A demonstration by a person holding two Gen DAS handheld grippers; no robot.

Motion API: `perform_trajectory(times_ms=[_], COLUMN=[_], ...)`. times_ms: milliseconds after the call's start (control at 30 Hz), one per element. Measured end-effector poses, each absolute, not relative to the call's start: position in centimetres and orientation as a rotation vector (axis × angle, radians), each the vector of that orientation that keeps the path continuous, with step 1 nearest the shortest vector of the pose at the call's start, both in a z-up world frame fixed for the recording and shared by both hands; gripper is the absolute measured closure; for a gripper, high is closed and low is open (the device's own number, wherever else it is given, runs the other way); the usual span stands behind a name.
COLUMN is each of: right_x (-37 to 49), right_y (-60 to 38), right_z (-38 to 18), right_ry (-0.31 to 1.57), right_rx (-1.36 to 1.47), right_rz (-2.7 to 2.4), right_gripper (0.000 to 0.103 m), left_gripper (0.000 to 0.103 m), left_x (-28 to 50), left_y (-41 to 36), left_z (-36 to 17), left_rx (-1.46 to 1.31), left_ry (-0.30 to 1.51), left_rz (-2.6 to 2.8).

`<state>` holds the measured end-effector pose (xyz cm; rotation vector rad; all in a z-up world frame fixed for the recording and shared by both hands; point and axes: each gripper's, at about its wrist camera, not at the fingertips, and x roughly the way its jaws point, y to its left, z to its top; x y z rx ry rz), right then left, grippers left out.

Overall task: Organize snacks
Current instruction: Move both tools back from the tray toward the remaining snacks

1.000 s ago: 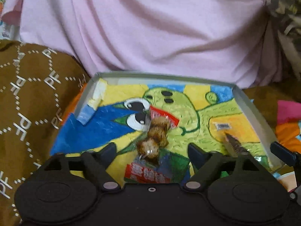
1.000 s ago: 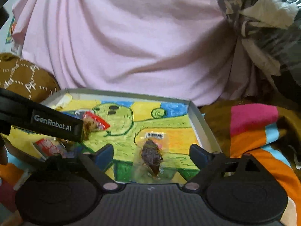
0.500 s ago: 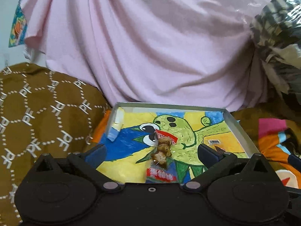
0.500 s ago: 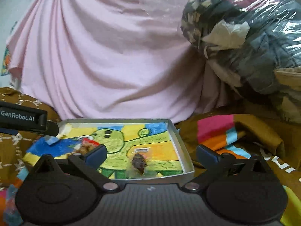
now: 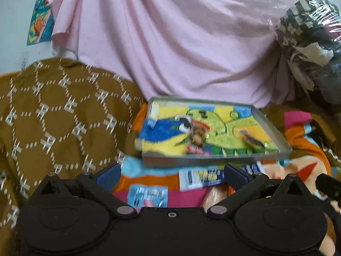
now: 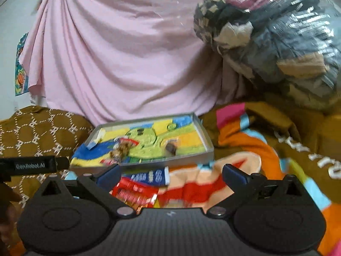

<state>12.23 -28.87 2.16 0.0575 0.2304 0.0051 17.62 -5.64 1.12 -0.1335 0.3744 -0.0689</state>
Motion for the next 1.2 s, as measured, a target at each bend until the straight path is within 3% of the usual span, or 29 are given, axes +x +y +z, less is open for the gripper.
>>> perform_trajectory(times_ms=[567,1200], right_x=[13.3,16.2], right_y=[-27.7,-26.8], right_z=[-0.9,-2.3], right_ry=[0.555,0.655], right_rx=[-0.011,-0.044], right_rz=[-0.015,0.033], right_gripper=[0.0,0.0], left_gripper=[0.001,0.001], left_x=[15.2,17.2], left_y=[-4.9,-7.0], left_z=[-4.2,-5.7], left_rx=[-0.072,-0.001], left_ry=[0.559,0.615], left_rz=[-0.092,-0.19])
